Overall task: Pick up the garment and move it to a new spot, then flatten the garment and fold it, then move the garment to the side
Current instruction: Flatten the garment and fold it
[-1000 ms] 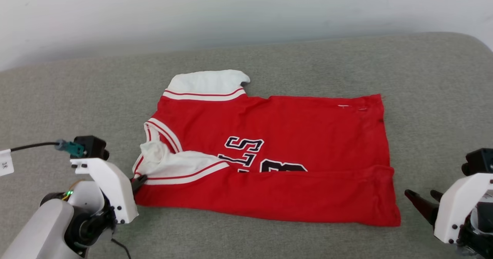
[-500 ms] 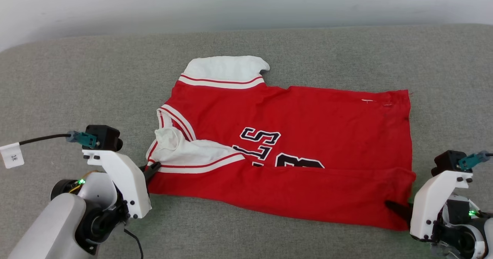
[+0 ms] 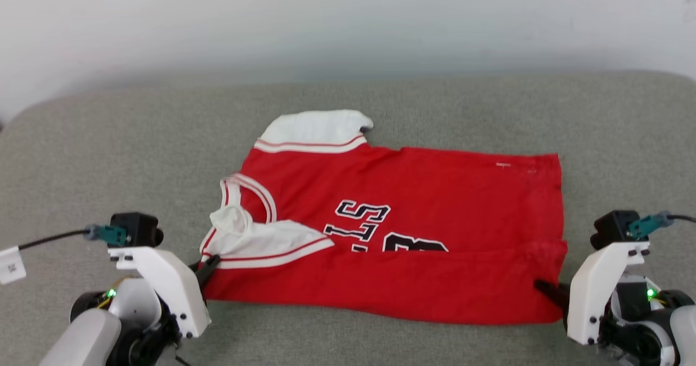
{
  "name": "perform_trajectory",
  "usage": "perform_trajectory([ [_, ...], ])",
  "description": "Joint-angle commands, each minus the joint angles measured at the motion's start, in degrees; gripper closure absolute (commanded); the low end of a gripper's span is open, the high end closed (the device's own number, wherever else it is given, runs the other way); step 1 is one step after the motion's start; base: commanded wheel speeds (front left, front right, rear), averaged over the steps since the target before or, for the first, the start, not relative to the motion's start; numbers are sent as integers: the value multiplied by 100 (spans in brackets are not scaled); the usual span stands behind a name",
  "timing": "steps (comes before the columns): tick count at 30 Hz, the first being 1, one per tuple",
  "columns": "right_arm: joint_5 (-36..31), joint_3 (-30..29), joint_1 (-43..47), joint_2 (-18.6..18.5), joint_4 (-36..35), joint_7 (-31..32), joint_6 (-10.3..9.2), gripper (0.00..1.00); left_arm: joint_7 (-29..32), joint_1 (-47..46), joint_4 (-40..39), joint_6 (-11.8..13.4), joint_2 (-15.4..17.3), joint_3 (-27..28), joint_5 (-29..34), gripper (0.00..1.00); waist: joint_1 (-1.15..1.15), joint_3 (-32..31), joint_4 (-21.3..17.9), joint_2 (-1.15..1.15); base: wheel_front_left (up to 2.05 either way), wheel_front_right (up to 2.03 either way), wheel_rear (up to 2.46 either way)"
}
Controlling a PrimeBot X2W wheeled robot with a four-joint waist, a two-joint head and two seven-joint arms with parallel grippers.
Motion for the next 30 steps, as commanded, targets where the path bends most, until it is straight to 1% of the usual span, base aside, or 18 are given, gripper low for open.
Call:
perform_trajectory([
  [1, 27, 46, 144, -47, -55, -26, 12, 100, -81, 159, -48, 40, -20, 49, -42, 100, 0, -319, 20, 0, 0, 0, 0],
  [5, 54, 65, 415, -91, -186, 9, 12, 100, -172, 590, -231, 224, 28, 86, -56, 100, 0, -705, 87, 0, 0, 0, 0],
  [7, 41, 35, 550, -98, -268, 53, 12, 100, -204, 837, -375, 357, 116, 149, -67, 100, 0, -803, 122, 0, 0, 0, 0],
  [12, 51, -40, 906, -73, -391, 148, 7, 100, -177, 1471, -798, 660, 191, 223, -171, 100, 0, -932, 206, 0, 0, 0, 0],
  [16, -6, -75, 1078, -41, -332, 114, 7, 100, -155, 1726, -893, 761, 183, 196, -205, 100, 0, -930, 256, 0, 0, 0, 0],
  [17, 8, -81, 1124, -15, -297, 67, 7, 96, -185, 1775, -873, 804, 127, 195, -233, 100, 0, -922, 267, 0, 0, 0, 0],
  [18, -14, -64, 1159, -16, -249, 28, 7, 68, -203, 1816, -841, 811, 56, 176, -271, 100, 0, -909, 277, 0, 0, 0, 0],
  [19, -10, -59, 1199, -2, -185, -23, 7, 17, -199, 1836, -783, 823, -5, 157, -298, 96, 0, -895, 286, 0, 0, 0, 0],
  [20, -1, -40, 1223, 11, -146, -131, 7, 0, -215, 1818, -720, 818, -53, 140, -302, 64, 0, -880, 291, 0, 0, 0, 0],
  [21, -23, -19, 1234, 2, -99, -248, 7, 0, -254, 1776, -646, 810, -103, 135, -306, 0, 0, -863, 292, 0, 0, 0, 0],
  [24, -47, 123, 1236, -55, -117, -713, 7, 0, -430, 1643, -441, 769, -222, 141, -245, 0, 0, -853, 243, 0, 0, 0, 0],
  [26, -131, 198, 1253, -98, -217, -1166, 7, 0, -635, 1558, -370, 760, -246, 188, -153, 0, 0, -859, 178, 0, 0, 0, 0],
  [27, -332, 208, 1257, -152, -382, -1872, 7, 0, -962, 1442, -322, 830, -250, 286, 12, 0, 0, -892, 74, 0, 0, 0, 0],
  [30, -562, 113, 1222, -45, -548, -2520, 7, 0, -1240, 1251, -367, 878, -224, 375, 197, 0, 0, -917, -35, 0, 0, 0, 0],
])
